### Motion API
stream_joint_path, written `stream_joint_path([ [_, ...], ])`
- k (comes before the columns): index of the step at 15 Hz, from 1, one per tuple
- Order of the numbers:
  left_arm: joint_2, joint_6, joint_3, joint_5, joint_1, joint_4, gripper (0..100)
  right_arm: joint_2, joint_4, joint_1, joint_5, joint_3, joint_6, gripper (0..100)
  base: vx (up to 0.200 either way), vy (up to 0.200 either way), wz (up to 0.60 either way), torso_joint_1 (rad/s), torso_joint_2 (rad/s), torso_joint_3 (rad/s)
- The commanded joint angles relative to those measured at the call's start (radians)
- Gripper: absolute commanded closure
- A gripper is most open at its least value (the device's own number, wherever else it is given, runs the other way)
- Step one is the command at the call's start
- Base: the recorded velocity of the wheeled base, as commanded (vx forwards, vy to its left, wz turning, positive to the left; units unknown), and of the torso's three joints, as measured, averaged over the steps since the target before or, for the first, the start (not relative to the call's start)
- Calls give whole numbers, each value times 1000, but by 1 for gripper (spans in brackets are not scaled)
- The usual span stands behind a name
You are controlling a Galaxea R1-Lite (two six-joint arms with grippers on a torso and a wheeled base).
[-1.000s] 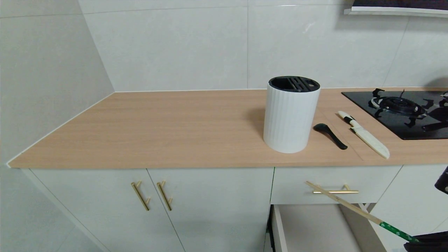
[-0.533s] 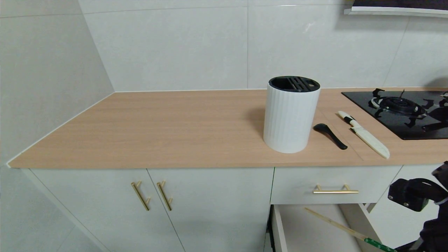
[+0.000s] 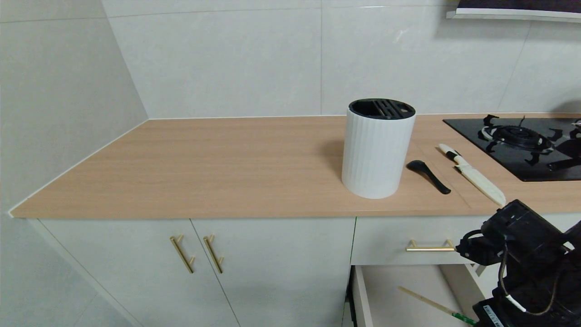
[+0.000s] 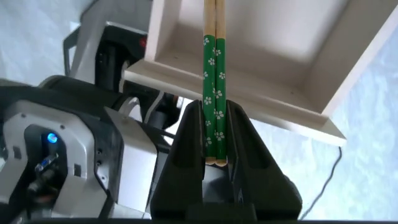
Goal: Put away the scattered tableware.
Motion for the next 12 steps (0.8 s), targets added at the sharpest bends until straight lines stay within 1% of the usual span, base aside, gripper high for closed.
stream_joint_path([
  [1,1,0,0,1,0,0,0,68,-16,0,-12,-11,14,100,0,0,0,0,0,0],
  [4,1,0,0,1,0,0,0,82,-39,0,-30,-17,60,100,0,0,0,0,0,0],
  [8,1,0,0,1,0,0,0,76,-41,0,-40,-17,60,100,0,0,0,0,0,0],
  [10,1,0,0,1,0,0,0,76,-41,0,-41,-17,60,100,0,0,0,-117,254,161],
  [12,1,0,0,1,0,0,0,76,-42,0,-41,-17,60,100,0,0,0,-183,425,246],
])
